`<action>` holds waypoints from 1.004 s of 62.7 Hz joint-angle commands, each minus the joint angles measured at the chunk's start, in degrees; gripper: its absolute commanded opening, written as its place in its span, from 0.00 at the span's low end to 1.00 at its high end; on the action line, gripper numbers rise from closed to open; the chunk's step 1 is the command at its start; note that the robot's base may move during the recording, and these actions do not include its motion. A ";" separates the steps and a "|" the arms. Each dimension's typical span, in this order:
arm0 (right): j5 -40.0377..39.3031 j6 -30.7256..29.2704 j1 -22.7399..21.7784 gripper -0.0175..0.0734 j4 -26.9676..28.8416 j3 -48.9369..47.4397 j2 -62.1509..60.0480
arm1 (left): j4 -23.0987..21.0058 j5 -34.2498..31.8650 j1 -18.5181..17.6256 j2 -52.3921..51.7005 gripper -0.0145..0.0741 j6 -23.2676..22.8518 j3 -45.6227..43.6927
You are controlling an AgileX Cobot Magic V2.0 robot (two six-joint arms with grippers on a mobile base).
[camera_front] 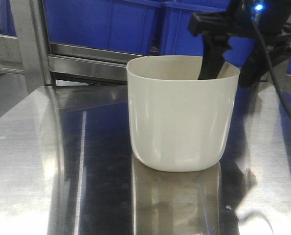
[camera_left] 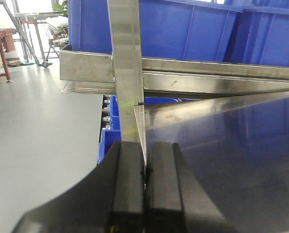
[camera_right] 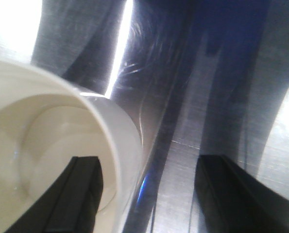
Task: Move white bin to right shelf second layer
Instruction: 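Reach the right gripper down and grasp the white bin's rim, then lift the white bin up off the table with the right gripper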
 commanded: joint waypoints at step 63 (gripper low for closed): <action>-21.20 -0.71 -0.35 0.26 -4.14 0.53 -20.03 | -0.31 -4.88 -0.16 -0.80 0.26 -0.20 2.11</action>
